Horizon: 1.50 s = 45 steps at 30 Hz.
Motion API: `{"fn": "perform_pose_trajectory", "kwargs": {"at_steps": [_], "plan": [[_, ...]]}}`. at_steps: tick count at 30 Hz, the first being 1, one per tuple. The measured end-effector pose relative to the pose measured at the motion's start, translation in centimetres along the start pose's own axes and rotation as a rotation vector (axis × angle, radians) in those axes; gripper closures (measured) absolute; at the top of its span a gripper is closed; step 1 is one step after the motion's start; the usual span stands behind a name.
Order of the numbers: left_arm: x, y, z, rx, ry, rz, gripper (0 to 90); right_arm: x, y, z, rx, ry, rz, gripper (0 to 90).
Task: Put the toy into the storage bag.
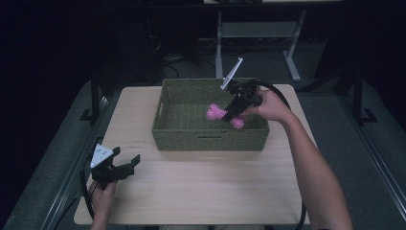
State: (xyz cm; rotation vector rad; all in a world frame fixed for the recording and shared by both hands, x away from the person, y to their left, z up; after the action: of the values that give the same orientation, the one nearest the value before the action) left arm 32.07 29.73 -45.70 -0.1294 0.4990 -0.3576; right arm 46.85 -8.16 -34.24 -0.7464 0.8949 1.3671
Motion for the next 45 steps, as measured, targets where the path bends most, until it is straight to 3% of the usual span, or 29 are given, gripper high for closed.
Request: {"fn": "perform_pose_trajectory", "kwargs": {"at_steps": [17,45], "plan": [[0.0,0.0,0.0,-0.001,-0.003,0.002,13.9,1.6,-2.3,-0.8,0.069,0.006,0.000,58.0],[0.0,-0.1,0.0,0.000,-0.003,-0.002,13.9,4.2,-3.7,-2.0,0.121,0.015,0.009,57.9]]}}
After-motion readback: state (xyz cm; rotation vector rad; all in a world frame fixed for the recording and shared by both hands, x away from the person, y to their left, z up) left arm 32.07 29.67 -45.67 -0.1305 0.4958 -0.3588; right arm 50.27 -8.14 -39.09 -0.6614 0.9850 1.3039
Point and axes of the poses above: each handheld gripper's, and its own axes: x roughly forward along the jaws, z roughly out of its top, y roughly to its left, the point moved 5 cm from there along x, roughly forward along the jaws, and after that the axes turned 11 degrees about -x, right-handed, at the moved point
